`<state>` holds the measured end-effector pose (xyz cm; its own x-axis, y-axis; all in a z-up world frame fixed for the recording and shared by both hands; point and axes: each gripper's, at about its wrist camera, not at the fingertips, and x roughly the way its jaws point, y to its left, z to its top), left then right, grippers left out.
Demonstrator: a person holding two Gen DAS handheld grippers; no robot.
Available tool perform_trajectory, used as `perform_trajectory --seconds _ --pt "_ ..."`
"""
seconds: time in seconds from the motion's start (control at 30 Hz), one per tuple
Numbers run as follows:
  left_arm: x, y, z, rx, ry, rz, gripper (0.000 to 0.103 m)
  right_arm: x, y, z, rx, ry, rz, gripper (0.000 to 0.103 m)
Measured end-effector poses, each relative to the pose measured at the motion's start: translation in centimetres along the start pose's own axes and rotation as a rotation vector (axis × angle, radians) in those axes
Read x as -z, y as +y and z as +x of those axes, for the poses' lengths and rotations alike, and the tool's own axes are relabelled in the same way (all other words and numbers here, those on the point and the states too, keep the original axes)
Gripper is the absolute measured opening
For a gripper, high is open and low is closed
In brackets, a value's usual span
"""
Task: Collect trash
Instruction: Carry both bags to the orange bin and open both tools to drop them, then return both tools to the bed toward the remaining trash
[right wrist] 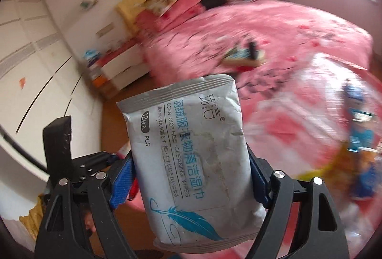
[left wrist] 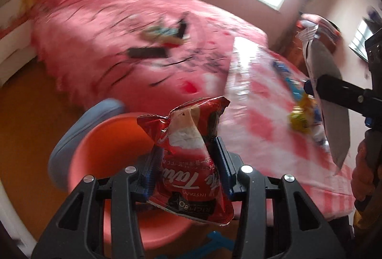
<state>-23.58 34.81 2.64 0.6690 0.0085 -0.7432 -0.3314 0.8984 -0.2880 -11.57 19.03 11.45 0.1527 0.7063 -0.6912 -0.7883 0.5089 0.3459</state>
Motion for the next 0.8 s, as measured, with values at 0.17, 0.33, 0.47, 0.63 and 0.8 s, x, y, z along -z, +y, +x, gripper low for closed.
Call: perform_trajectory --seconds 0.17,0.33,0.47,0.63,0.8 --pt "2.5 5.6 1.5 -0.041 0.045 -0.116 0.046 -0.1 2.8 6.7 -0.056 0.098 0.009 0.082" --pt "4.2 8.7 3.9 -0.09 0.098 -0.176 0.061 0.5 4.2 10.2 -0.029 0.121 -0.011 0.09" --pt "4.4 9.6 4.2 -0.122 0.085 -0.168 0.067 1.1 3.3 9.5 -0.019 0.099 0.034 0.091" --pt "3.6 9.3 3.0 -0.15 0.037 -0.14 0.07 1.8 1.3 6.5 0.02 0.04 0.061 0.091" --pt "2.1 7.9 2.4 -0.153 -0.003 -0.105 0.077 3.4 -0.5 3.4 0.082 -0.005 0.086 0.091"
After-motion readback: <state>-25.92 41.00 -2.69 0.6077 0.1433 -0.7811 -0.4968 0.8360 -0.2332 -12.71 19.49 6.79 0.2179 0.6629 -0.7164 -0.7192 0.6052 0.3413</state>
